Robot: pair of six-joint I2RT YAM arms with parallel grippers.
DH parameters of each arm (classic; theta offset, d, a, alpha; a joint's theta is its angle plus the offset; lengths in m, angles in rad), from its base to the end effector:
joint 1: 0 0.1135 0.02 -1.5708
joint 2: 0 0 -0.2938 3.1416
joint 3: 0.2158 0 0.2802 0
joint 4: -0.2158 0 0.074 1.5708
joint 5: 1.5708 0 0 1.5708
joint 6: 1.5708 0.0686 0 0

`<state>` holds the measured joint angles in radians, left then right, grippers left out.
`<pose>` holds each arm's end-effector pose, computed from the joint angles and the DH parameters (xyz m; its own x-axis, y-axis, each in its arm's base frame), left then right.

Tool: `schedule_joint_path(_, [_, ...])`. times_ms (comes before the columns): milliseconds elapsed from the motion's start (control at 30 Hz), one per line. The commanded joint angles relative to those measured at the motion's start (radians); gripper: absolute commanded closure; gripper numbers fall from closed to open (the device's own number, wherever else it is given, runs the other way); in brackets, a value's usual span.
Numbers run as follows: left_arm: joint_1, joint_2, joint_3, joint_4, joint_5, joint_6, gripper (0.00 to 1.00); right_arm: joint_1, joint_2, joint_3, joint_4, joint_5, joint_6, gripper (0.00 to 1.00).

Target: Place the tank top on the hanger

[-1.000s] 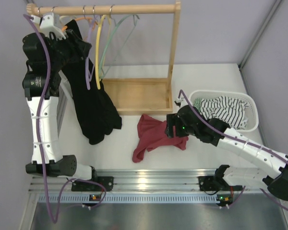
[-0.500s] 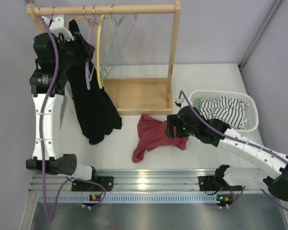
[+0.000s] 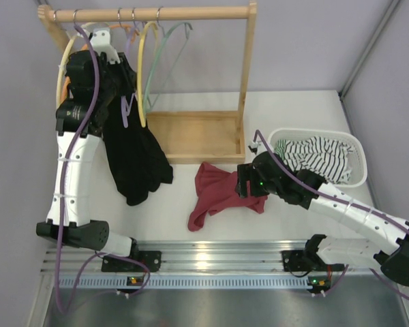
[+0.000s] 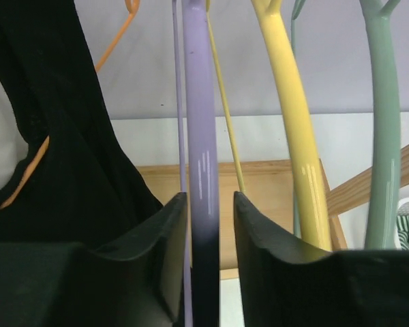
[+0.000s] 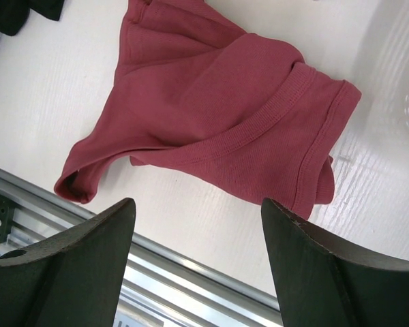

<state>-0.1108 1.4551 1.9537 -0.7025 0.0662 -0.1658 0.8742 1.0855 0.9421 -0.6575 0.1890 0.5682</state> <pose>0.3347 -0.0418 0.5601 -0.2273 -0.1404 -0.9636 0.1391 0.9747 -0.1748 0.1772 0.1918 0.2921 -0.7485 -0.0711 -0.6593 -0.3164 0.9121 0.2609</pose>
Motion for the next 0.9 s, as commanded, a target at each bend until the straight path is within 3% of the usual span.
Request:
schedule_joint_path(0, [-0.043,-0.035,0.010,0.011,-0.118,0.052,0.66,-0.014,-0.019,0.003,0.012,0.004,-0.008,0.25])
schedule_joint_path(200, [-0.056,-0.029,0.028,0.015,-0.161,0.063,0.94,-0.015,-0.019,0.003,0.006,0.010,-0.011,0.25])
schedule_joint_path(300, [-0.056,-0.029,0.040,0.024,-0.184,0.071,1.00,-0.015,-0.018,0.004,0.004,0.012,-0.013,0.25])
schedule_joint_path(867, [-0.056,-0.084,0.057,0.147,-0.140,0.083,1.00,-0.014,-0.010,0.012,0.007,0.012,-0.024,0.25])
